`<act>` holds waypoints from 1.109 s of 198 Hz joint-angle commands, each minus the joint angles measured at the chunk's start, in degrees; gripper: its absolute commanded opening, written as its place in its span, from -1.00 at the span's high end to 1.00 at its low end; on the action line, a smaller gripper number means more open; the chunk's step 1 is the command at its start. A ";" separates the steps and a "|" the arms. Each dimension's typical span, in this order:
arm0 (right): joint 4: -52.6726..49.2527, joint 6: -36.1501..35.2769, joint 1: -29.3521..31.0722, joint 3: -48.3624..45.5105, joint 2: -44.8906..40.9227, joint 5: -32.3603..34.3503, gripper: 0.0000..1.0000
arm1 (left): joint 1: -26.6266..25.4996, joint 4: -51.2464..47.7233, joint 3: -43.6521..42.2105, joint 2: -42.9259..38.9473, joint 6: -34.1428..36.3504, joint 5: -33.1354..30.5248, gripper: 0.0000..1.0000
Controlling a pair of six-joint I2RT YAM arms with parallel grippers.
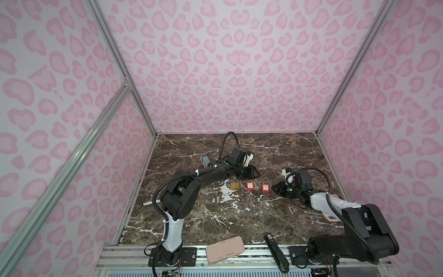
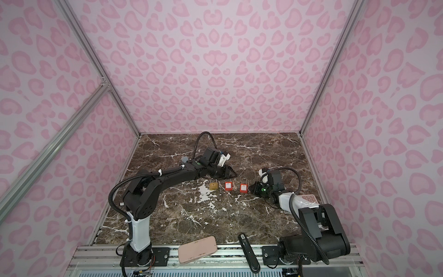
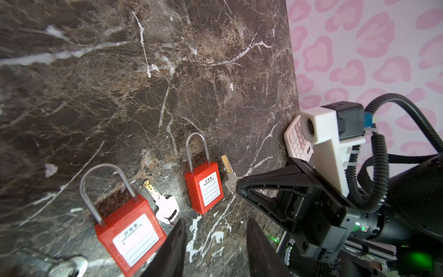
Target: Lock with the key
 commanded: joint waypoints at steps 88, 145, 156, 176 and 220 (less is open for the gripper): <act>0.29 -2.11 -4.69 1.75 5.53 -2.30 1.00 | 0.22 0.22 -0.02 -1.39 0.23 0.56 0.13; -2.60 -3.75 -4.89 2.51 4.37 0.06 0.47 | 0.18 -0.04 0.24 -1.26 0.41 0.66 0.13; -3.36 -4.24 -4.86 2.90 4.01 0.31 0.44 | 0.22 -0.01 0.29 -1.30 0.41 0.66 0.14; -4.08 -5.01 -4.85 3.40 4.03 0.27 0.43 | 0.25 -0.01 0.23 -1.25 0.43 0.71 0.13; -3.37 -4.53 -4.80 4.70 5.48 -1.94 0.51 | 0.24 -0.30 -0.10 -1.77 0.67 0.62 0.14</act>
